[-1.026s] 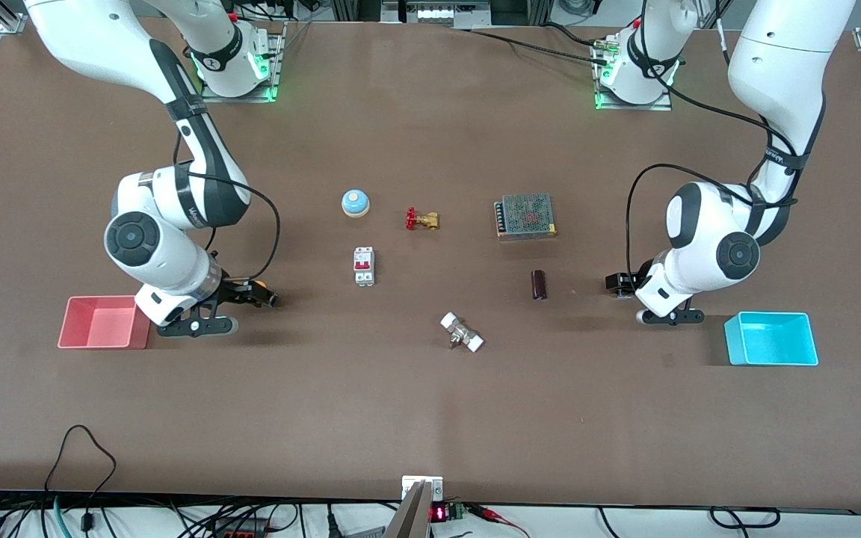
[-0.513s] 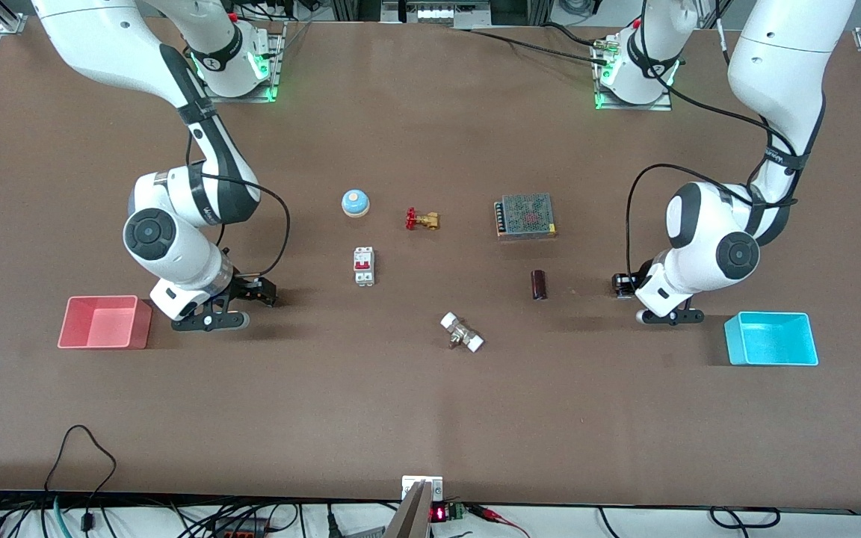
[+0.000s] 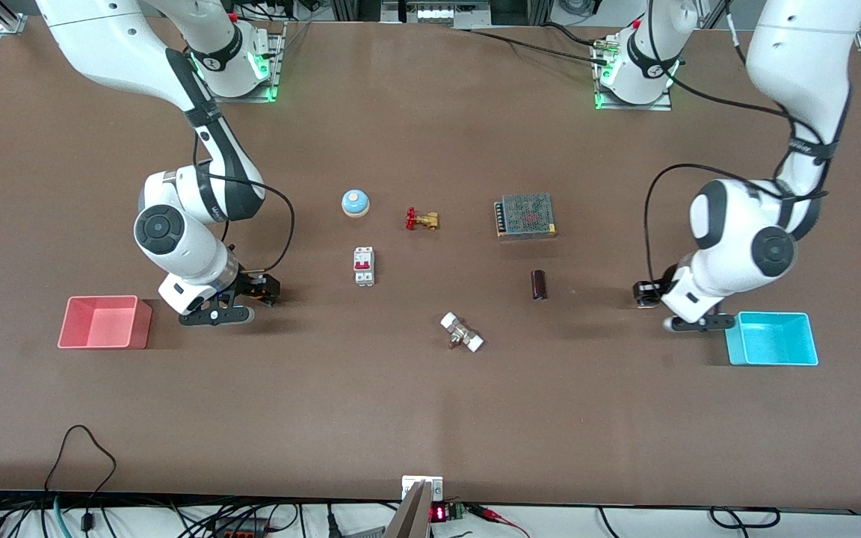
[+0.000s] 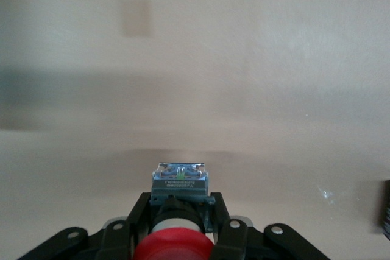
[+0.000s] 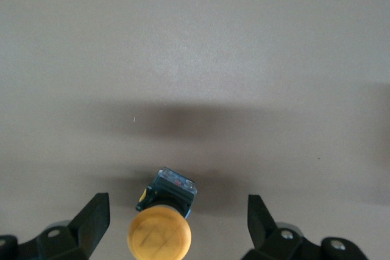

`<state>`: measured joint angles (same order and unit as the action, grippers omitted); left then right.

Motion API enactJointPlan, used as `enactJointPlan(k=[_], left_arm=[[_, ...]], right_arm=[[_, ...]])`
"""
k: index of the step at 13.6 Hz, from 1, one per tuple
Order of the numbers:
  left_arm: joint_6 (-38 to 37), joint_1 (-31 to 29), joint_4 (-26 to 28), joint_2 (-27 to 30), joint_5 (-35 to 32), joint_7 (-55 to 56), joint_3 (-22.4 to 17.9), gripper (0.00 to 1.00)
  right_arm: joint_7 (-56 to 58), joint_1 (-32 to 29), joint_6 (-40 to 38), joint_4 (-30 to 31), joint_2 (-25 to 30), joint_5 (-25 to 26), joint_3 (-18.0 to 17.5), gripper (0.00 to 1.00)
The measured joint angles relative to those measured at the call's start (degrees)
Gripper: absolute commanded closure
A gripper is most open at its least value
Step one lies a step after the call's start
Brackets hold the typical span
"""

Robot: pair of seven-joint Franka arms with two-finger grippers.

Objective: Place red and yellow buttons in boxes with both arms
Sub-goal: 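Carry the red button to the cyan box while the right gripper carries yellow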

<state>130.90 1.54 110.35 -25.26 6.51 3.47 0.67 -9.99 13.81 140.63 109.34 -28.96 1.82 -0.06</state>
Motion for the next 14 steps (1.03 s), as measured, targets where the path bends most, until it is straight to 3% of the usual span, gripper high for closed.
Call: enactJointPlan(k=[3, 6, 7, 14], left_arm=[[-9.93, -2.04, -4.71, 4.84, -4.93, -0.16, -1.38, 0.66], [-11.81, -5.57, -7.13, 4.91, -6.16, -0.53, -1.55, 0.66], [-11.75, -6.8, -8.33, 3.88, -6.22, -0.96, -1.59, 0.66], [-12.72, -13.2, -23.4, -8.5, -6.22, -7.31, -1.69, 0.66]], right_arm=[[0.0, 0.22, 0.19, 0.31, -0.11, 0.0, -0.17, 0.14], [0.0, 0.48, 0.21, 0.34, -0.15, 0.0, -0.17, 0.33], [0.0, 0.49, 0.21, 0.36, -0.18, 0.0, -0.17, 0.39], [0.0, 0.51, 0.38, 0.38, -0.58, 0.0, -0.17, 0.61]])
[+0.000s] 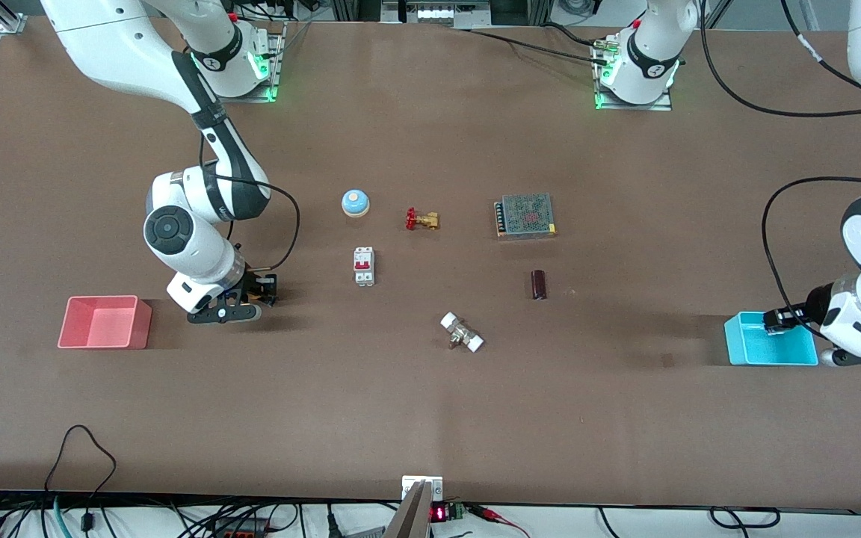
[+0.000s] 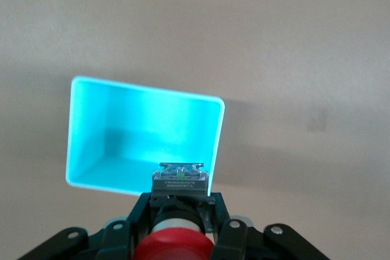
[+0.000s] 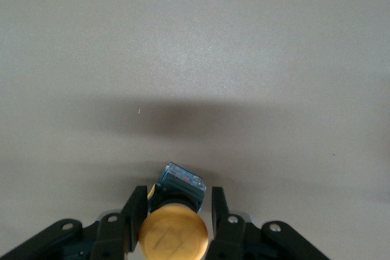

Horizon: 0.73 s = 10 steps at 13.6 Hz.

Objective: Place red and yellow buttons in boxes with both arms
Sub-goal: 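Carry the red button to the cyan box while the right gripper carries yellow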

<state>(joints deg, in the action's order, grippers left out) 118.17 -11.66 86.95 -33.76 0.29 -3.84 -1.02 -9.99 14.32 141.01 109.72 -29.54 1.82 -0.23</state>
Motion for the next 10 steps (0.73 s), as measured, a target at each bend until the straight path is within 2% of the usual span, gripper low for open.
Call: enactJointPlan(k=[2, 5, 10], left_arm=[[-0.06, -1.48, -2.99, -2.9, 0.0, -3.06, -0.03, 0.66], [-0.06, -3.89, -5.04, -5.95, 0.01, -6.41, -0.04, 0.66], [-0.07, -4.0, -5.36, -8.16, 0.26, -6.7, 0.44, 0.66]], right_arm=[[0.0, 0.01, 0.03, 0.0, -0.01, 0.0, 0.01, 0.68], [0.0, 0.01, 0.08, 0.0, -0.02, 0.0, 0.02, 0.71], [3.5, -0.7, -1.4, -1.63, 1.64, 0.01, 0.62, 0.73]])
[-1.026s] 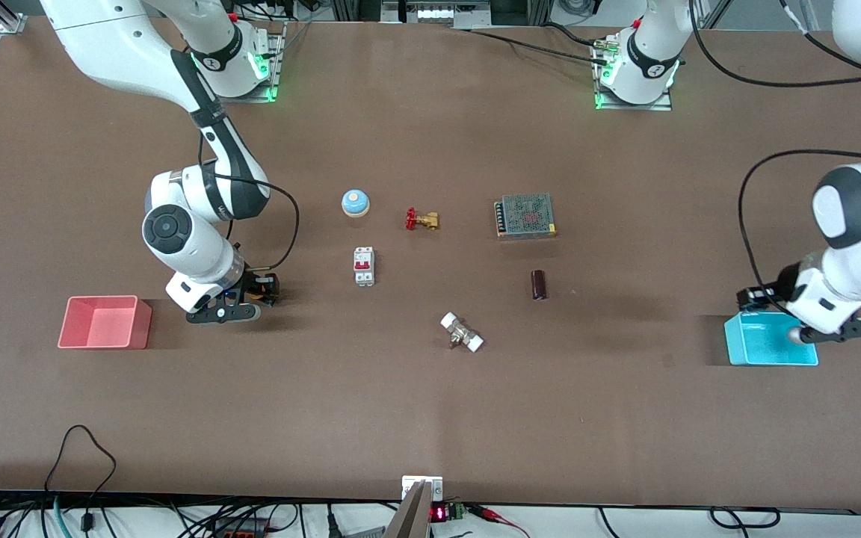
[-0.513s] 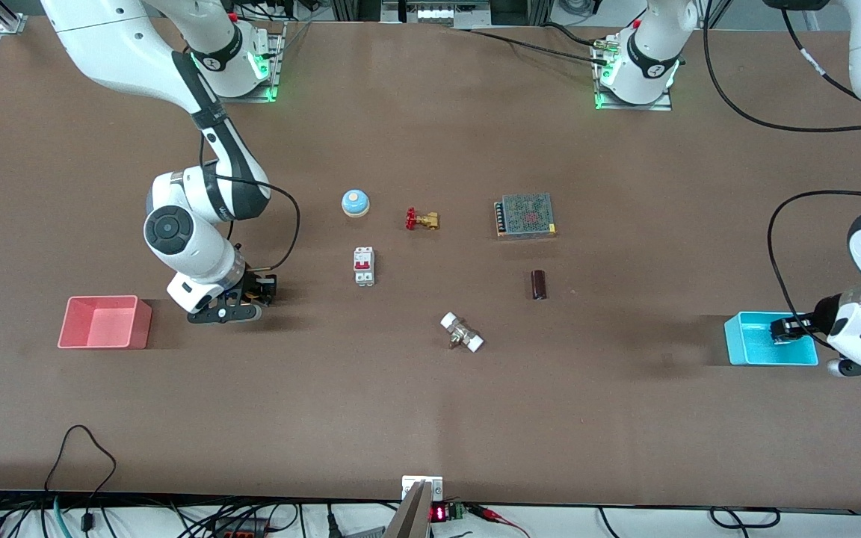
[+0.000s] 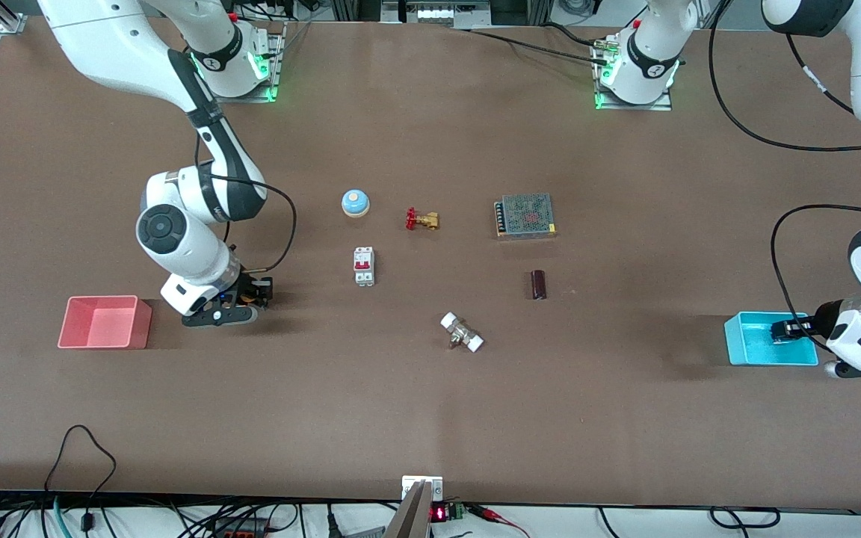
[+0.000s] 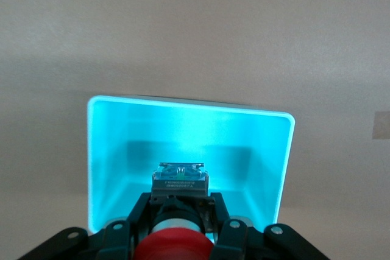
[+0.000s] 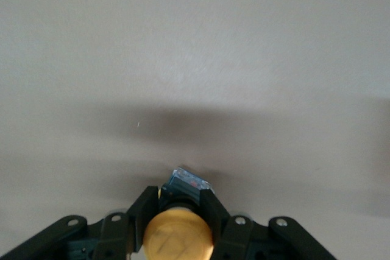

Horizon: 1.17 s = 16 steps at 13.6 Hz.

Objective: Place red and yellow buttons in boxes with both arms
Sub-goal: 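Carry the red button to the cyan box while the right gripper carries yellow, then lower the red button into the cyan box and open the left gripper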

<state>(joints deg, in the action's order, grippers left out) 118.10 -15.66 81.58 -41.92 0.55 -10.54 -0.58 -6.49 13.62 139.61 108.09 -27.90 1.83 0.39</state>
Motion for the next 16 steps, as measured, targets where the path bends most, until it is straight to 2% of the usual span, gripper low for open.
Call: enactJointPlan(k=[3, 5, 8, 9, 11, 12, 14, 16], left_arm=[[0.03, 0.04, -0.21, -1.24, 0.12, -0.5, 0.09, 0.66], [0.13, 0.06, -0.37, -2.0, 0.84, -1.4, 0.11, 0.66], [1.32, 0.09, -0.53, -3.08, 1.07, -2.07, 0.19, 0.63], [1.55, 0.11, -0.54, -3.35, 1.13, -2.15, 0.22, 0.63], [2.14, 0.13, -0.59, -3.7, 1.23, -2.22, 0.24, 0.55], [2.23, 0.13, -0.6, -3.76, 1.25, -2.24, 0.24, 0.5], [2.3, 0.13, -0.61, -3.78, 1.27, -2.28, 0.25, 0.24], [2.33, 0.13, -0.64, -3.78, 1.28, -2.28, 0.24, 0.04]], right_arm=[[10.21, -4.24, -13.46, -4.55, 6.42, 0.0, 1.11, 0.73], [21.05, -8.34, -19.94, -7.33, 10.41, -0.01, 3.72, 0.73], [32.62, -14.3, -21.57, -9.21, 11.64, -0.04, 6.83, 0.73], [34.03, -15.62, -21.32, -9.41, 10.94, -0.04, 7.08, 0.73], [35.42, -17.11, -18.26, -10.45, 7.88, -0.18, 7.16, 0.73], [36.08, -17.49, -15.7, -10.99, 5.98, -0.92, 7.16, 0.73], [37.73, -17.94, -10.43, -11.77, 1.97, -2.71, 7.15, 0.73], [39.1, -18.09, -6.84, -12.24, -0.64, -4.53, 7.15, 0.73]])
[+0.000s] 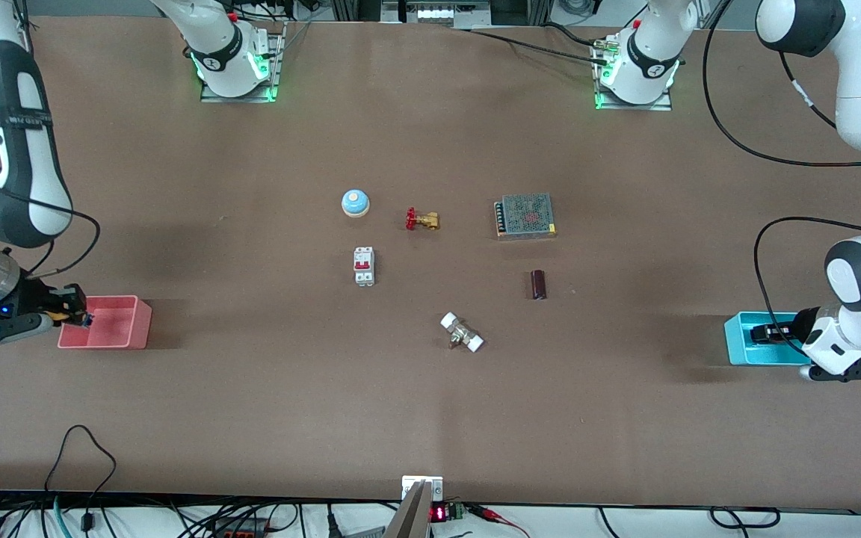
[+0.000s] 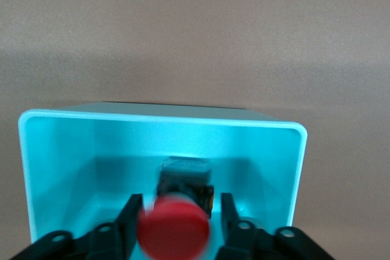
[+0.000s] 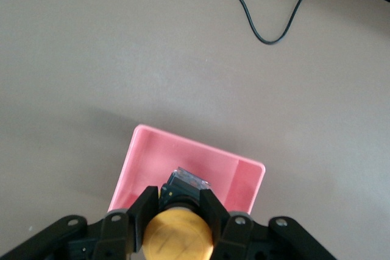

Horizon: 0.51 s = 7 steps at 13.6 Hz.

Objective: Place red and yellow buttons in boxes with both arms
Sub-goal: 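Lower the red button into the cyan box and open the left gripper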

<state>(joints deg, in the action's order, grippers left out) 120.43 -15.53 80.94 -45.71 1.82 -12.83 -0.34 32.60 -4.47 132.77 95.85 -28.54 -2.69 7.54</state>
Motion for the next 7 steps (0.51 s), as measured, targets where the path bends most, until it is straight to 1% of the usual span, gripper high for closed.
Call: enactJointPlan(k=[1, 3, 5, 7], left_arm=[[0.01, -0.01, -0.03, 0.0, 0.0, 0.0, -0.01, 0.0], [0.02, -0.11, -0.25, 0.0, 0.01, 0.0, -0.03, 0.0], [0.08, -0.15, -1.26, 0.52, 0.05, 0.0, 0.0, 0.0], [-0.07, -0.1, -1.76, 3.33, 0.07, 0.0, 0.44, 0.0]], right_arm=[[0.38, 0.0, 0.47, -0.28, -0.7, -0.98, -0.01, 0.73], [1.69, 0.0, 0.55, -0.48, -1.38, -2.75, -0.04, 0.73], [5.81, -0.2, 0.54, -0.47, -2.37, -7.14, -0.04, 0.73], [11.51, -0.86, 0.83, -0.47, -4.03, -11.09, -0.01, 0.73]])
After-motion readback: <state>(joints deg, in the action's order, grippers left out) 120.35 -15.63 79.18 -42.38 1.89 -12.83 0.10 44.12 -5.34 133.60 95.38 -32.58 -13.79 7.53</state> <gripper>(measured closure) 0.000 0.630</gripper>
